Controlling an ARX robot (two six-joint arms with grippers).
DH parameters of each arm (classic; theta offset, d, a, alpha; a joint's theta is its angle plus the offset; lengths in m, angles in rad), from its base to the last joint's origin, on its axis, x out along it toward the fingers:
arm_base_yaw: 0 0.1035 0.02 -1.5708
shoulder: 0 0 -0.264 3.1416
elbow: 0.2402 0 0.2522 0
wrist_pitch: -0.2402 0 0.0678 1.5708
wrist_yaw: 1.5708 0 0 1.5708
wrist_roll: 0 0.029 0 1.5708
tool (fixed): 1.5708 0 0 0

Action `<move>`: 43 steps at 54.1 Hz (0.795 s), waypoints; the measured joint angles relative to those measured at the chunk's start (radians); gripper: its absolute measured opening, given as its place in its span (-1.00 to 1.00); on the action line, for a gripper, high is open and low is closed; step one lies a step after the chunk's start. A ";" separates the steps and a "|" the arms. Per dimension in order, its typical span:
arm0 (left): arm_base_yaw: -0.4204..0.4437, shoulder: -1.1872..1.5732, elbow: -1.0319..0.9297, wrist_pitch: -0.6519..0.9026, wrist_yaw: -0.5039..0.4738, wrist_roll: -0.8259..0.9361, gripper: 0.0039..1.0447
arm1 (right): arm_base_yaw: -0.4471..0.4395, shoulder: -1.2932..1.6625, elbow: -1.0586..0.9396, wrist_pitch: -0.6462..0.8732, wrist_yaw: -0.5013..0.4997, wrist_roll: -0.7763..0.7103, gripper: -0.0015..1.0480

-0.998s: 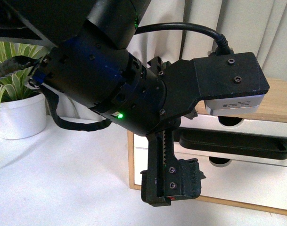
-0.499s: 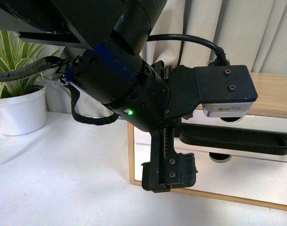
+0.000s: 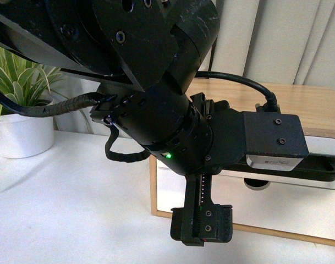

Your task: Pull drawer

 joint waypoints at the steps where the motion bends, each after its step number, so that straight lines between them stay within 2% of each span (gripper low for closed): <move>1: 0.000 0.003 0.001 0.000 0.000 0.004 0.88 | 0.000 0.000 0.000 0.001 0.000 0.002 0.83; 43: -0.013 0.027 0.010 -0.008 -0.037 0.063 0.88 | 0.104 0.203 0.129 0.099 0.042 0.072 0.83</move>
